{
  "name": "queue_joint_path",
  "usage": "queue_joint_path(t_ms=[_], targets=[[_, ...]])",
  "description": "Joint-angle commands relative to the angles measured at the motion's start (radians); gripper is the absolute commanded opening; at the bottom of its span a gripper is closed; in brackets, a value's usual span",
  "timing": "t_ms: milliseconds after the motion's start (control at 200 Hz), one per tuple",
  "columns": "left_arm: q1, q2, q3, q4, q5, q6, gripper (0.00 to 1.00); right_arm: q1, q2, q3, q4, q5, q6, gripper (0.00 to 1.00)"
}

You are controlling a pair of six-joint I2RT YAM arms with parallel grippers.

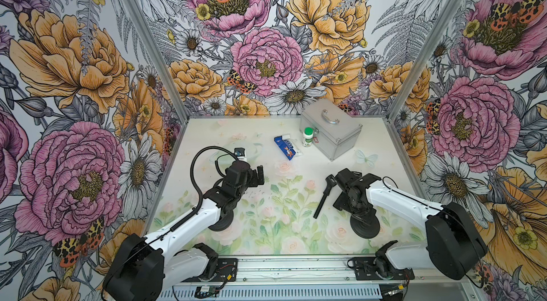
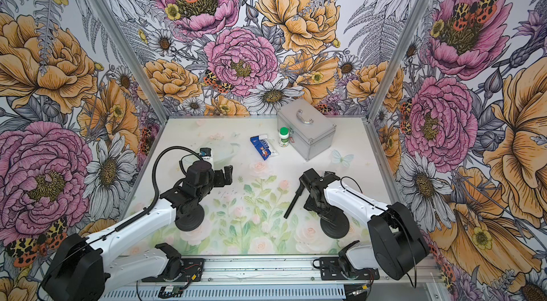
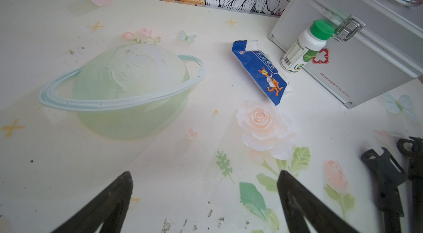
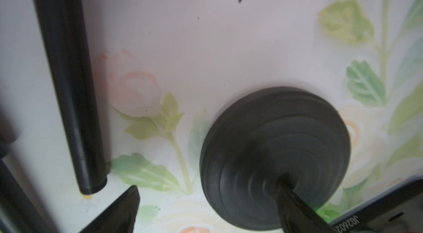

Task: Assemble a microphone stand
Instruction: Move the microphone stand base to the center of the board.

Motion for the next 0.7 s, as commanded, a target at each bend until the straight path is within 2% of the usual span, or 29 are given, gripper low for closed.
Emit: queue_joint_path(t_ms=[0,230,695], targets=[[0.001,0.002,0.000,0.017,0.007,-0.015,0.99,-0.012,-0.003,0.003,-0.022,0.047,0.024,0.94],[0.000,0.012,0.007,0.014,0.007,-0.015,0.99,-0.018,0.002,-0.016,-0.008,0.055,-0.006,0.94],[-0.002,0.010,0.008,0.009,-0.010,-0.021,0.99,-0.011,0.016,-0.078,0.178,-0.098,-0.131,0.94]])
